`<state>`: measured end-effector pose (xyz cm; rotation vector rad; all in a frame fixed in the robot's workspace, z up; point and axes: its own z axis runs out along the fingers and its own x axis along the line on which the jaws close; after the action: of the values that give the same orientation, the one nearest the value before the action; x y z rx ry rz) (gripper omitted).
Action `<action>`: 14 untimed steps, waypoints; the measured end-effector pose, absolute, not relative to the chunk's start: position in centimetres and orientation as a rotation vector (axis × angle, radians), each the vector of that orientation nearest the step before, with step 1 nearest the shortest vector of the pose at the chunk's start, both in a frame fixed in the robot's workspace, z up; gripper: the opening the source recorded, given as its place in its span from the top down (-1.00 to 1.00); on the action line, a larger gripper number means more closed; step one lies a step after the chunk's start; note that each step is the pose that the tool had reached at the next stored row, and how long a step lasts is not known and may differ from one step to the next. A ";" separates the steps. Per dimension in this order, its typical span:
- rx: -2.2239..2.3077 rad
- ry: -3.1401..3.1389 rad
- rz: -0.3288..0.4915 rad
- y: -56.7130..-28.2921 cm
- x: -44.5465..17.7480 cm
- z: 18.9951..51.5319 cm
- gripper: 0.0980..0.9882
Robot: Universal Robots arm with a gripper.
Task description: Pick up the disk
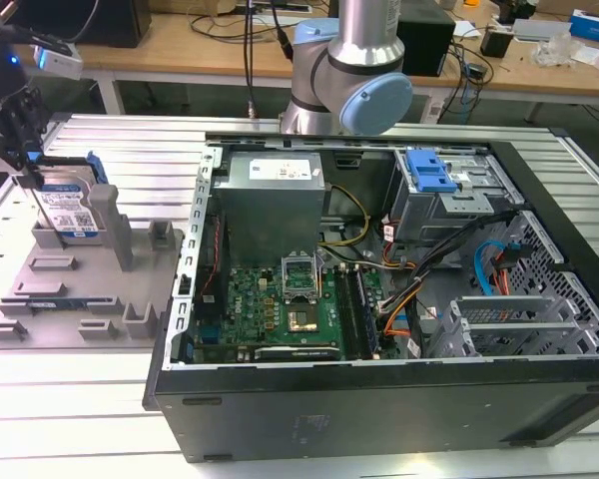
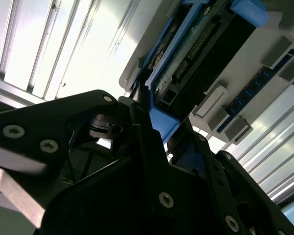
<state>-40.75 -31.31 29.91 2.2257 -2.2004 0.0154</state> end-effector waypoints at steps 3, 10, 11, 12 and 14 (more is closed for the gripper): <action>2.225 -2.201 0.015 -31.3 -40.7 29.9 0.36; 2.225 -2.201 0.015 -31.3 -40.7 30.8 0.36; 2.226 -2.201 0.016 -31.3 -40.7 30.8 0.36; 2.226 -2.201 0.016 -31.3 -40.7 30.8 0.36; 2.225 -2.201 0.016 -31.3 -40.7 30.8 0.36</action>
<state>-40.75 -31.32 30.78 2.2255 -2.2008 0.0155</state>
